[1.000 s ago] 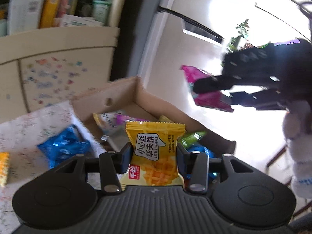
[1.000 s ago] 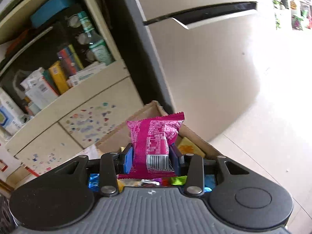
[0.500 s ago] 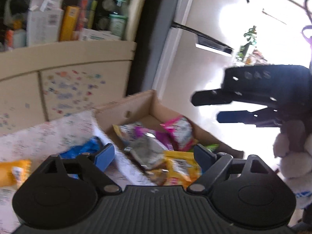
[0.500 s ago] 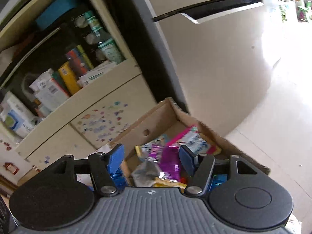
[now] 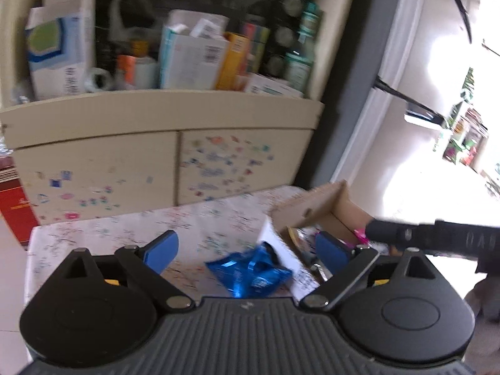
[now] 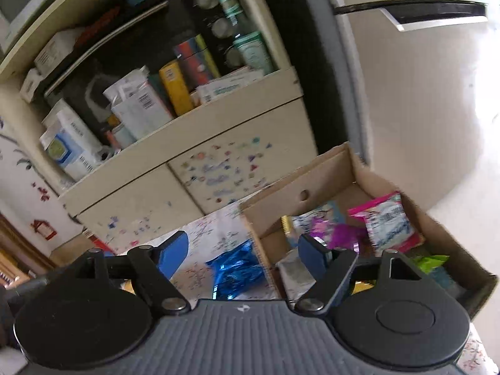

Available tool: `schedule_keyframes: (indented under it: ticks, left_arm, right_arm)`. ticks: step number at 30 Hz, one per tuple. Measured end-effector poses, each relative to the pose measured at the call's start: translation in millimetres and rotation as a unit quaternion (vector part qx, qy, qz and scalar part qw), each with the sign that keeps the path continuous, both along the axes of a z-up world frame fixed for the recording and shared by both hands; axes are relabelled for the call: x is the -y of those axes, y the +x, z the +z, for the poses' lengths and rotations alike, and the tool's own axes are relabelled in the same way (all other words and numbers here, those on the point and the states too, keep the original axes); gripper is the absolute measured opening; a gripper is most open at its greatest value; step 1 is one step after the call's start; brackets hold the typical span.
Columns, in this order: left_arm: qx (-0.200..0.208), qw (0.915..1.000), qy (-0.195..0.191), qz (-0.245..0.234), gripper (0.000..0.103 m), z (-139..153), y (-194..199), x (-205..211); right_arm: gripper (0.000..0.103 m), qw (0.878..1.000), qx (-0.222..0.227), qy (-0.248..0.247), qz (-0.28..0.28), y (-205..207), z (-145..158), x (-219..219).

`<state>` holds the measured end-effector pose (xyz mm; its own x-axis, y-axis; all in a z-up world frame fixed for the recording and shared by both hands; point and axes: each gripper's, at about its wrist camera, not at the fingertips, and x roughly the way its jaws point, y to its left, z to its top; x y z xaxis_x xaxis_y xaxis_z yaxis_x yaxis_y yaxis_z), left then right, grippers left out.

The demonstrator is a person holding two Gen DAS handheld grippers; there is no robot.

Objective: Organize snacks
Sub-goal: 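Move left tool to large yellow bag while right tool approaches blue foil bag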

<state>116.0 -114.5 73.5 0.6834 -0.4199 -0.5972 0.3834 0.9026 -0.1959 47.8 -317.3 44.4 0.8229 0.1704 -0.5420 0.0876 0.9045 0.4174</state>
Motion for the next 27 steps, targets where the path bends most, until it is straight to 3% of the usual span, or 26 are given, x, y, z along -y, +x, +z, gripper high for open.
schedule_keyframes:
  ticks: [7, 14, 20, 27]
  left_arm:
    - [0.003, 0.9988, 0.022, 0.044, 0.096, 1.0, 22.3, -37.6]
    - [-0.055, 0.9944, 0.015, 0.089, 0.096, -25.0, 49.7, -67.8]
    - [-0.105, 0.9871, -0.006, 0.120, 0.096, -49.2, 69.0, -93.8]
    - [-0.127, 0.9829, 0.000, 0.133, 0.096, -74.8, 83.1, -112.7]
  right_arm:
    - [0.083, 0.998, -0.030, -0.002, 0.052, 23.6, -19.1, -30.2]
    - [0.083, 0.996, -0.044, -0.027, 0.070, 48.5, -35.5, -49.5]
    - [0.083, 0.991, -0.052, -0.089, 0.082, 66.0, -46.8, -64.7]
    - [0.082, 0.985, -0.071, -0.126, 0.092, 83.6, -63.1, -77.0]
